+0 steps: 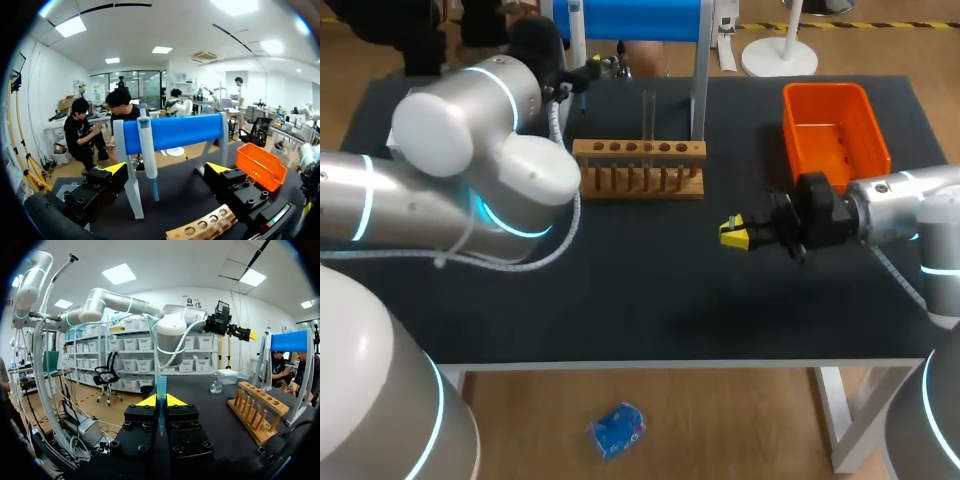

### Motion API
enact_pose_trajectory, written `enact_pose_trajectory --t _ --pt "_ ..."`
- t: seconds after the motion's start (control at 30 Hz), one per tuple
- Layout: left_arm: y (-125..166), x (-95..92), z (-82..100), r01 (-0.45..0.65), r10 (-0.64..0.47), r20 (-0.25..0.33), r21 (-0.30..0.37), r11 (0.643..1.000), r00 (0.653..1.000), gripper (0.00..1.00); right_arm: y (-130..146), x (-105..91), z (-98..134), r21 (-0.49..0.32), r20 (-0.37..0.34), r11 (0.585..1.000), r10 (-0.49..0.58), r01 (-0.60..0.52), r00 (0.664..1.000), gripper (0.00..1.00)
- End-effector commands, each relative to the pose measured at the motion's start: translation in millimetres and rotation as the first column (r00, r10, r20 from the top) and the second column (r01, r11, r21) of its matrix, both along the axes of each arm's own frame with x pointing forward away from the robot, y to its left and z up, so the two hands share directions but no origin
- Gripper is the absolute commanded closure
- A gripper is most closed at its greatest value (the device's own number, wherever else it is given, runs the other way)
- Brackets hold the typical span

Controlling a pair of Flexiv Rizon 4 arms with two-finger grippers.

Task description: Invert the test tube, pick up the pipette, mount the tip to pipette, aspirate from beaker and dispense into the tube, eject the tip, return the pipette, and cap with the stopper.

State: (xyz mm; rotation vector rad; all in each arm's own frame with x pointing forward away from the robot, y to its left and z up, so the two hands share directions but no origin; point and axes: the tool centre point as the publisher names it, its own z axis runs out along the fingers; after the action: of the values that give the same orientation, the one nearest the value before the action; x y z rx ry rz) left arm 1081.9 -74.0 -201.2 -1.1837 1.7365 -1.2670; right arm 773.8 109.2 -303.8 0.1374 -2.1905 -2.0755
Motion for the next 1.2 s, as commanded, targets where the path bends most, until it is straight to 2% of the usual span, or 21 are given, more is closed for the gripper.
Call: enact_pose_trajectory --t 0.03,0.4,0.6,0.77,0.9,0.97,1.03,1.2 --pt "-7 9.7 -8.0 -0.016 0.016 0.023 -0.004 1.000 1.000 0.00 -1 -1.1 1 -0.002 0.001 1.000 -0.001 0.001 1.000 1.00" --pt "-7 9.7 -8.0 -0.016 0.016 0.023 -0.004 1.000 1.000 0.00 -1 -1.1 1 -0.002 0.001 1.000 -0.001 0.001 1.000 1.00" --pt "-14 26.1 -5.6 -0.038 0.038 0.036 0.017 0.999 0.999 0.00 -1 -1.1 1 -0.002 0.001 1.000 -0.001 0.001 1.000 1.00" --pt "-18 40.6 -7.6 -0.050 0.050 0.022 -0.005 0.999 0.999 0.00 -1 -1.1 1 -0.002 0.001 1.000 -0.001 0.001 1.000 1.00" --pt "-20 51.0 -10.7 -0.064 0.064 0.020 -0.004 0.998 0.998 0.20 -1 -1.1 1 -0.002 0.001 1.000 -0.001 0.001 1.000 1.00" --pt "-20 56.3 -12.6 -0.075 0.075 0.025 0.001 0.997 0.997 0.26 -1 -1.1 1 -0.002 0.001 1.000 -0.001 0.001 1.000 1.00" --pt "-20 60.9 -13.4 -0.079 0.079 0.024 0.002 0.997 0.997 0.45 -1 -1.1 1 -0.002 0.001 1.000 -0.001 0.001 1.000 1.00" --pt "-20 69.4 -16.4 -0.098 0.098 0.025 0.002 0.995 0.995 0.51 -1 -1.1 1 -0.002 0.001 1.000 -0.001 0.001 1.000 1.00"
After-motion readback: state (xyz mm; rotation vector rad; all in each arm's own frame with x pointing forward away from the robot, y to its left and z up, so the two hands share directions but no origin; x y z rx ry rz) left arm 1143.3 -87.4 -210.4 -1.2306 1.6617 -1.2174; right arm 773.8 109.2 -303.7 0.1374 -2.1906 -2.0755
